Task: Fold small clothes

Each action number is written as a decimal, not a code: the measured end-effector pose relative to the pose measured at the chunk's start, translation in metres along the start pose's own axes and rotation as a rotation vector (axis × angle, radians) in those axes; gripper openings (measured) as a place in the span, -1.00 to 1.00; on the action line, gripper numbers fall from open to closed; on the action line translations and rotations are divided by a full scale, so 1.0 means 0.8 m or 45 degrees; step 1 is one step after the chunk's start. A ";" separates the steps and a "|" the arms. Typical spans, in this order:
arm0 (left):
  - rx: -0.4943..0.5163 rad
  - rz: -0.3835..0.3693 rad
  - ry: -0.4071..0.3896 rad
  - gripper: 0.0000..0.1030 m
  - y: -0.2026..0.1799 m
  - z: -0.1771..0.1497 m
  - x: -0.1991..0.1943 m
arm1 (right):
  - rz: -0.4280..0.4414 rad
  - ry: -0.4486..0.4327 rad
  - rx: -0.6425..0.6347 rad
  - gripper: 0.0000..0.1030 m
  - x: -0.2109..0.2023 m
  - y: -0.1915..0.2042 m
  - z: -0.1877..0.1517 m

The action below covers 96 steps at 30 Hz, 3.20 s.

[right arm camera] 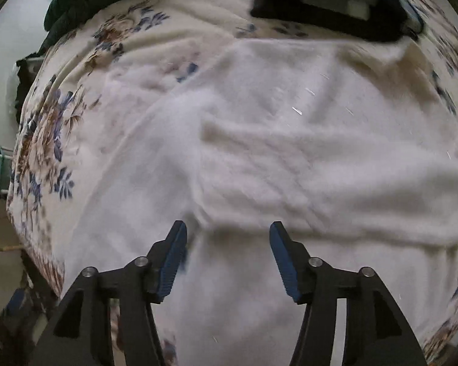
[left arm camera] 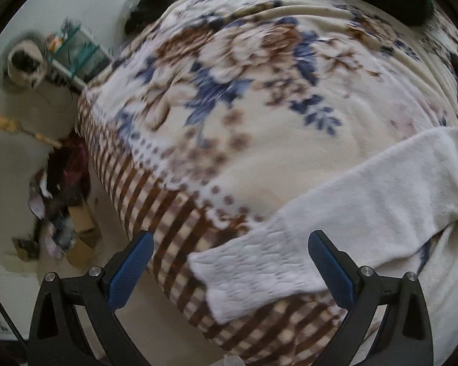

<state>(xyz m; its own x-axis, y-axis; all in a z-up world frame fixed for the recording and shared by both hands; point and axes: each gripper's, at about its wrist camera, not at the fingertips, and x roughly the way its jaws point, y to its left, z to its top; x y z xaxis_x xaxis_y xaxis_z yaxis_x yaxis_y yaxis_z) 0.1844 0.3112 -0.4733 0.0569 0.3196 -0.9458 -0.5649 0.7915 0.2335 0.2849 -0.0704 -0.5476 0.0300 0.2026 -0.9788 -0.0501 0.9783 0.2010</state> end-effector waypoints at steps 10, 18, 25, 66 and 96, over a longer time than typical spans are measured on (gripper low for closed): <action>-0.500 -0.338 0.294 0.99 0.104 -0.048 0.111 | -0.148 0.161 0.248 0.19 0.013 -0.137 -0.078; -0.666 -0.498 0.378 -0.50 0.097 -0.077 0.149 | -0.196 0.160 0.335 0.19 0.014 -0.147 -0.082; -0.503 -0.446 0.099 -0.89 0.095 -0.023 0.059 | -0.410 0.032 0.240 0.82 0.006 -0.123 -0.047; 0.273 -0.362 -0.292 0.70 -0.362 -0.015 -0.133 | 0.361 -0.055 0.671 0.84 -0.026 -0.414 0.021; 0.575 -0.291 -0.254 0.70 -0.453 0.039 -0.061 | -0.126 -0.114 0.656 -0.19 -0.062 -0.490 0.021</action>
<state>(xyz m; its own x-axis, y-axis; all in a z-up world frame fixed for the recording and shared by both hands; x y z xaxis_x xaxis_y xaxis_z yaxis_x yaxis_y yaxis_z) 0.4122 0.0254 -0.5050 0.3169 0.1713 -0.9329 -0.1124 0.9834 0.1424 0.3196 -0.4635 -0.5771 0.0963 0.0891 -0.9914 0.4532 0.8828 0.1234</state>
